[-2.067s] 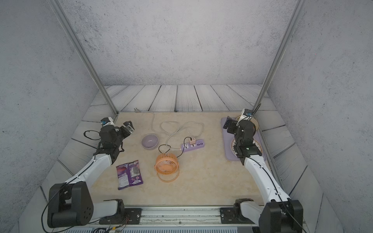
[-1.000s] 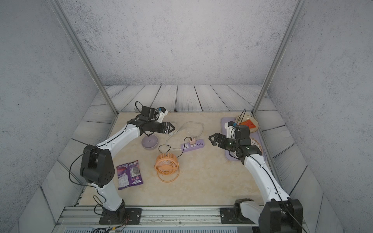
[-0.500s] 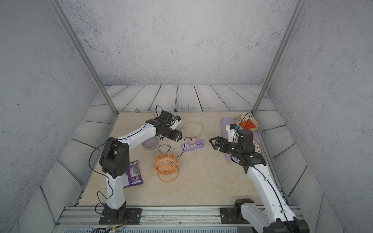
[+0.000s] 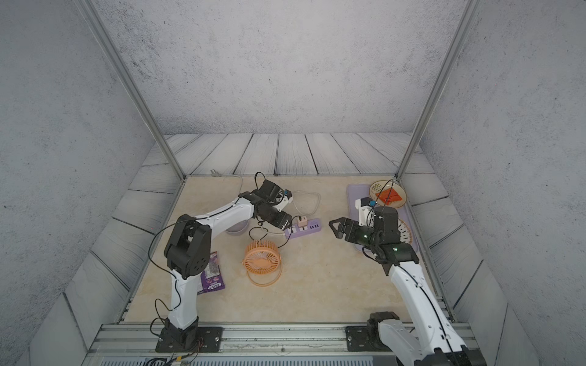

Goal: Unplug the desk fan from the power strip
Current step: Adjust the socket at the center of the board.

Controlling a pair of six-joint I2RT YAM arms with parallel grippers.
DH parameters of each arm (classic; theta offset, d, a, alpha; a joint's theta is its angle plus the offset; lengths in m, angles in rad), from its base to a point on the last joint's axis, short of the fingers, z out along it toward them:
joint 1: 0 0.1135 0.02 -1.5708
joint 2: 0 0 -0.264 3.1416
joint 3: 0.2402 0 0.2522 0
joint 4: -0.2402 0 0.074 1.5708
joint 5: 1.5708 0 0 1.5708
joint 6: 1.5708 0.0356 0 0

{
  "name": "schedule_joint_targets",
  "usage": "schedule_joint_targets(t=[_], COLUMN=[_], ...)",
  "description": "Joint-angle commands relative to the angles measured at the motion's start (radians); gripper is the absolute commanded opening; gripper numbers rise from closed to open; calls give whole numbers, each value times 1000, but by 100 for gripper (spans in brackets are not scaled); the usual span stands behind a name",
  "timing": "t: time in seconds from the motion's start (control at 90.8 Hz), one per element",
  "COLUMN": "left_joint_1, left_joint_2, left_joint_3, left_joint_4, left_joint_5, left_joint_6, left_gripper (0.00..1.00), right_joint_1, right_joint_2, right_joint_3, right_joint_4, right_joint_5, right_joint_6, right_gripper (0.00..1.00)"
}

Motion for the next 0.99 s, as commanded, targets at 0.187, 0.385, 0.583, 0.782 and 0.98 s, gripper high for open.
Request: schedule_joint_targets(t=[0.187,0.385,0.583,0.782,0.98], left_joint_1=[-25,-27,-28,-32,-45], left_joint_2=[51,70,66,84,90], left_joint_3=[-25,-26,-40,-37,-38], left_joint_4=[-16,-14,13,22,39], left_joint_5=[21,-5,0,9,22], left_joint_6=[20,25,41,52,66], left_gripper=[73,73,77,78,78], right_joint_1=[5,4,5,4,4], right_joint_2=[-24,-34,-49,-57,-65], right_joint_3=[-3,-12,-24,-34,-54], right_joint_4=[-12,-7,-11,-6,-2], right_joint_5=[-9,-17,-23,-34,-39], right_joint_6=[3,9,7,11,18], right_gripper=[90,89,89,89,89])
